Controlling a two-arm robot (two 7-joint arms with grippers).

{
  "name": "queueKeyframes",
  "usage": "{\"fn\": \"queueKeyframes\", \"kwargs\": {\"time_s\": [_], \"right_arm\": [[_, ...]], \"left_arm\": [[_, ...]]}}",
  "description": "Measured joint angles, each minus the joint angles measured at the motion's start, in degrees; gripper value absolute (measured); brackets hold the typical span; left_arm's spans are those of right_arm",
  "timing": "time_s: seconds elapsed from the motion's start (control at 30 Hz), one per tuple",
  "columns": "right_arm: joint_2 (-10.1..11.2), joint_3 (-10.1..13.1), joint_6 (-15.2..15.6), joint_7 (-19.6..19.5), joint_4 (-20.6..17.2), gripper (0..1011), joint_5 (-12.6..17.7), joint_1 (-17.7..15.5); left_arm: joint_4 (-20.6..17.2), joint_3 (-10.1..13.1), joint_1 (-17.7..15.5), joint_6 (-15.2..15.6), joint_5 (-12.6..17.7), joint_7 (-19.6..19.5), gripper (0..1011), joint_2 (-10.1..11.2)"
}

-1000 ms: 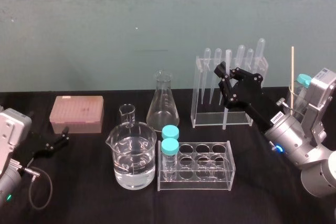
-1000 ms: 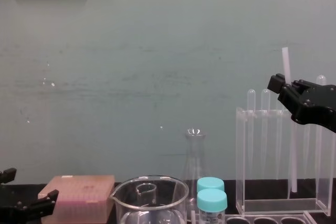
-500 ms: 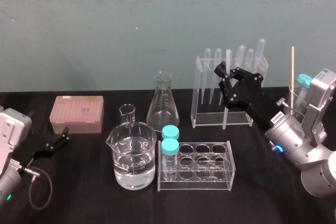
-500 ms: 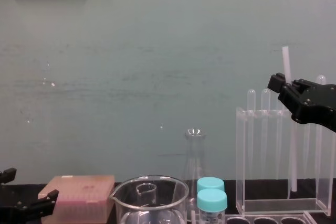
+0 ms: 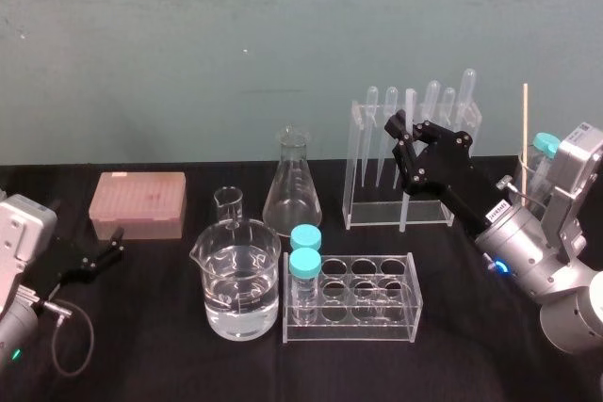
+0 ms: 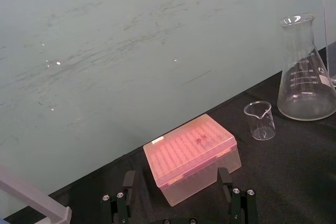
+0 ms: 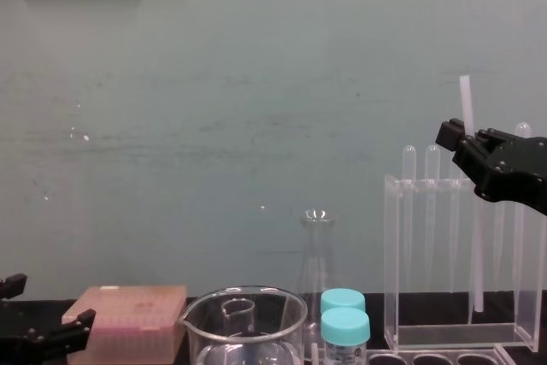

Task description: Pick up the stirring rod with one hand, then place it down.

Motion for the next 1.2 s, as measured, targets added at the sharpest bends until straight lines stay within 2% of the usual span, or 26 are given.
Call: {"fn": "queueKeyframes", "kwargs": {"time_s": [1.2], "right_arm": [[0.00, 0.00, -0.03, 0.04, 0.00, 66, 0.00, 0.00]], "left_arm": [[0.00, 0.00, 0.00, 0.00, 0.00, 0.00, 1000, 0.00]]}}
